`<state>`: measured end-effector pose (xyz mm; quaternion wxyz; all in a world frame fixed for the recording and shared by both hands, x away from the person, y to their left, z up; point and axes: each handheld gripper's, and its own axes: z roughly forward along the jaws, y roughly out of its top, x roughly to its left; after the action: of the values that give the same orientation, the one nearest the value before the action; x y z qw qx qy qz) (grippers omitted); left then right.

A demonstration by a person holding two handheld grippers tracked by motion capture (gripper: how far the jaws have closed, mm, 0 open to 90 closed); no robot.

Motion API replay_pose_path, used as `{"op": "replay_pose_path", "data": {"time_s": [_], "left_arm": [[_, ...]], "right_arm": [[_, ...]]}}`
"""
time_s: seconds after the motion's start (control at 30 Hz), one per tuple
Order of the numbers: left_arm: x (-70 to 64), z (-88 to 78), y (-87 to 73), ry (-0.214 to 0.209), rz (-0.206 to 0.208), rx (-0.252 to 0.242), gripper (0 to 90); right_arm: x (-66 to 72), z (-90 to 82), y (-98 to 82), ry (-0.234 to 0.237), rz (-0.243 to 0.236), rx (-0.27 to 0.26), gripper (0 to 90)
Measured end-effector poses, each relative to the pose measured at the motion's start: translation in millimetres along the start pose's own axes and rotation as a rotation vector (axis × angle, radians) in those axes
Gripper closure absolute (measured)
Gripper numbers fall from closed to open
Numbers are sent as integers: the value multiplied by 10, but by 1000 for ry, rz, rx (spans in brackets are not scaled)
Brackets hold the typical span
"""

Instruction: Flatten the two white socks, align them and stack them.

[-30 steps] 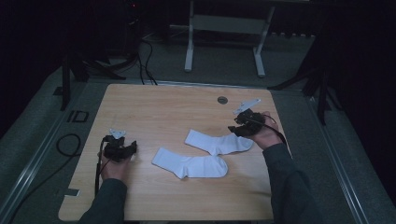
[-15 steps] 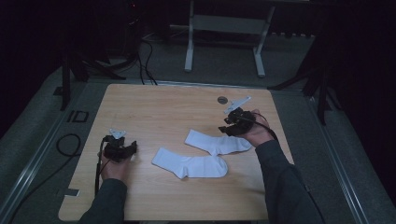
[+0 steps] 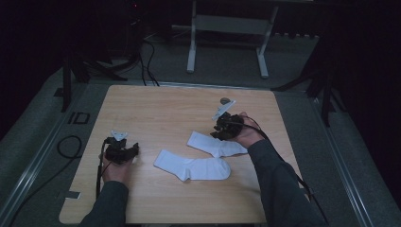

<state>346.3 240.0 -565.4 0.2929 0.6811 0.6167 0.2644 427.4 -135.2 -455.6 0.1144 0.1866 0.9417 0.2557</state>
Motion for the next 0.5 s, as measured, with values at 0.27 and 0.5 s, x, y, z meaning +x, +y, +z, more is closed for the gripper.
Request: {"op": "replay_pose_path", "data": {"time_s": [0.27, 0.5], "left_arm": [[0, 1, 0, -1, 0, 0, 414], [-1, 1, 0, -1, 0, -1, 413]], "right_arm": [[14, 287, 43, 17, -13, 72, 624], [25, 595, 46, 44, -23, 151, 588]]}}
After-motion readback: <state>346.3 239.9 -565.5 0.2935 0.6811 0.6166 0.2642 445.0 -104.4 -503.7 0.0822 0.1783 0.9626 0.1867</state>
